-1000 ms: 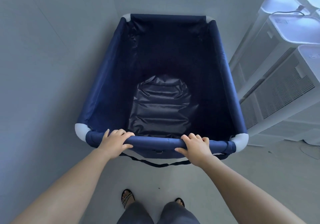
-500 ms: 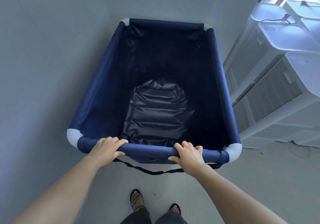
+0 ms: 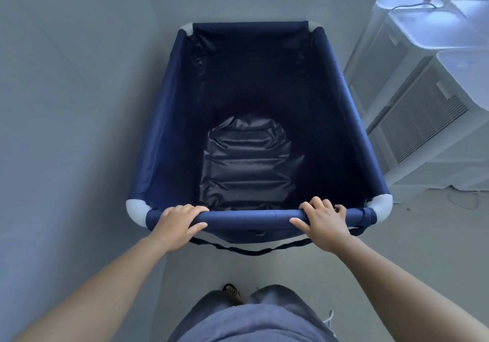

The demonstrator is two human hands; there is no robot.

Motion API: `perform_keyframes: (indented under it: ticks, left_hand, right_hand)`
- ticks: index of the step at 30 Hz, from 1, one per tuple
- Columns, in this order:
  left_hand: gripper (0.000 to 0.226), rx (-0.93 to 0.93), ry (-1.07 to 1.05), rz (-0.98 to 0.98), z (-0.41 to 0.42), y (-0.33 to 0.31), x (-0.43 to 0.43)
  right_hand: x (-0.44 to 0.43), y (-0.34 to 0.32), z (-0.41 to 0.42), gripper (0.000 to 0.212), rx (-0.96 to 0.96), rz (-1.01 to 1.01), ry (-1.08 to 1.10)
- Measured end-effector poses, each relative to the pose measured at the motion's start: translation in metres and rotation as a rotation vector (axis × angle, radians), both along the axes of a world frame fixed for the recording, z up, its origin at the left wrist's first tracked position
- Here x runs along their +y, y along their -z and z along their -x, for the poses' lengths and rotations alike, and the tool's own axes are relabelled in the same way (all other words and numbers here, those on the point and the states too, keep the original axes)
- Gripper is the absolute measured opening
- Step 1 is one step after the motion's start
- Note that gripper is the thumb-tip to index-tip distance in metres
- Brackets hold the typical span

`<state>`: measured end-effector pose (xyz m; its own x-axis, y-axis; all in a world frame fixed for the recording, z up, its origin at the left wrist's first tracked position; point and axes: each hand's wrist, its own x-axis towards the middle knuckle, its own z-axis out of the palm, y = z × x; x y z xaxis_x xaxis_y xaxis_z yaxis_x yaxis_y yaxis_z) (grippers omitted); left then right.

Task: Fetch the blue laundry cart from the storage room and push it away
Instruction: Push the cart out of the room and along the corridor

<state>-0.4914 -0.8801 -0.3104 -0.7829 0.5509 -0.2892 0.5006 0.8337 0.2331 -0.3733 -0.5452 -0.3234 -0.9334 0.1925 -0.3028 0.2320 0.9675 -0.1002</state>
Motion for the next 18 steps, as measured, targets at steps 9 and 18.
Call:
perform_keyframes:
  ticks: [9,18]
  left_hand:
    - [0.038,0.041,0.111,0.134,0.008,0.008,0.007]
    - [0.036,-0.025,0.198,0.030,0.015,0.009,0.038]
  right_hand:
    - [0.001,0.001,0.002,0.051,-0.053,-0.009,0.005]
    - [0.001,0.004,0.001,0.060,0.078,0.007,0.011]
